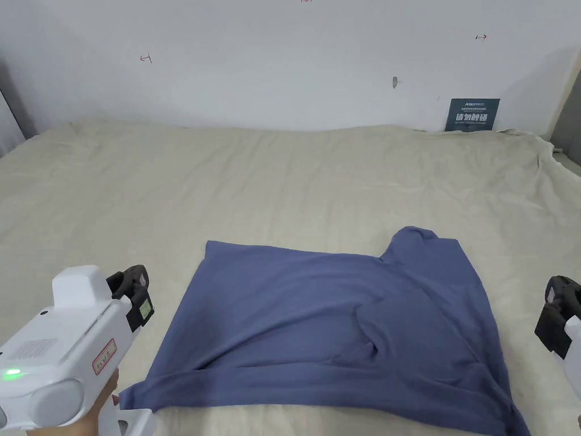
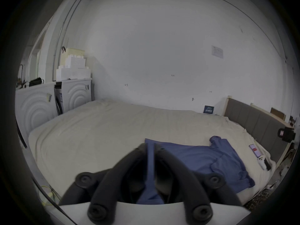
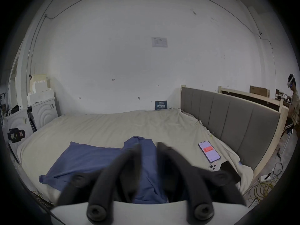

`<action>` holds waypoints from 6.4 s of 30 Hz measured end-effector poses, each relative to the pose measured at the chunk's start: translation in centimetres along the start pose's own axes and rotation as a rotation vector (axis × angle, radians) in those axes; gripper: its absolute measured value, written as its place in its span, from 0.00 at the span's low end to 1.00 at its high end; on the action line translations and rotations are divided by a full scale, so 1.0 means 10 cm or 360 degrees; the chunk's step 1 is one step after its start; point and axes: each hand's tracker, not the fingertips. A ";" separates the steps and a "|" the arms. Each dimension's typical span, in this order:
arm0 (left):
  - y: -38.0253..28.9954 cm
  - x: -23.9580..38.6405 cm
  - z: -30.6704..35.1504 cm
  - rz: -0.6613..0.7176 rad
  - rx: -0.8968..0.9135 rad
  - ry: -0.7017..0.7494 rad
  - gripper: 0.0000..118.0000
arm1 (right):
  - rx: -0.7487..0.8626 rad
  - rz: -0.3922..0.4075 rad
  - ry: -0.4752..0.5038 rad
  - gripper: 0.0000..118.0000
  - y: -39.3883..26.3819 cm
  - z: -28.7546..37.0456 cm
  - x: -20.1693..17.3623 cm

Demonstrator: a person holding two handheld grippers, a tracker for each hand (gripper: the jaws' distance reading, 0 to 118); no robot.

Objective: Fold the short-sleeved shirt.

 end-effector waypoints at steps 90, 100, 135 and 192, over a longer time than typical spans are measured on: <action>-0.66 -0.72 -0.91 0.0143 -0.0806 0.0098 0.02 | -0.0755 -0.0287 0.0080 0.01 -1.00 -0.90 0.55; -0.26 -0.58 -1.71 0.0122 -0.0696 0.0097 0.02 | -0.0755 -0.0314 0.0076 0.01 -0.66 -1.51 0.54; -0.01 -0.25 -1.95 -0.0064 -0.0697 0.0115 0.84 | -0.0616 -0.0261 0.0059 0.71 -0.22 -1.60 0.42; -1.01 -0.31 -2.14 -0.0202 -0.1296 0.0075 0.04 | -0.0472 -0.0098 0.0003 0.00 -0.63 -0.83 0.30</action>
